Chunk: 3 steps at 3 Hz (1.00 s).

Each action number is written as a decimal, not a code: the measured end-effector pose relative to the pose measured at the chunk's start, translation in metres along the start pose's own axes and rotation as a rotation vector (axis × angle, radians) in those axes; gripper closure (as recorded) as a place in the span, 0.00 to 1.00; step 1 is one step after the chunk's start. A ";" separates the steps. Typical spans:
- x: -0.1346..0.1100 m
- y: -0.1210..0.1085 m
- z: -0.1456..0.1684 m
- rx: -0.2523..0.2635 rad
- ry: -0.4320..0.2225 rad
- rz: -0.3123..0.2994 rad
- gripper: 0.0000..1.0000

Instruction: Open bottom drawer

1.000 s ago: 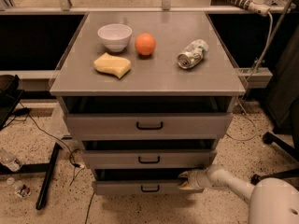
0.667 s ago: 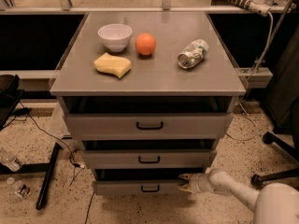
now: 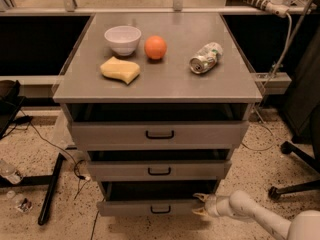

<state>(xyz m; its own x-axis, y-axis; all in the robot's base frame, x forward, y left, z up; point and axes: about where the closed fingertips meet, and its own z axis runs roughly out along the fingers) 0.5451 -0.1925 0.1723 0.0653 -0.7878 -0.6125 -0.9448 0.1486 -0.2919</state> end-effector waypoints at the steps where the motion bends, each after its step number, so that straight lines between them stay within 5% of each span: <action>1: 0.006 0.015 -0.011 0.006 -0.011 0.017 0.85; 2: 0.002 0.014 -0.016 0.007 -0.011 0.016 1.00; 3: -0.003 0.017 -0.022 0.014 -0.021 -0.004 1.00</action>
Offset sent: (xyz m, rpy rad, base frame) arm -0.1813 -0.0920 0.0014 0.1193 0.0324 -0.1007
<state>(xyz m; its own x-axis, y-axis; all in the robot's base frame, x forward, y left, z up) 0.5217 -0.2010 0.1853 0.0753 -0.7759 -0.6264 -0.9401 0.1541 -0.3039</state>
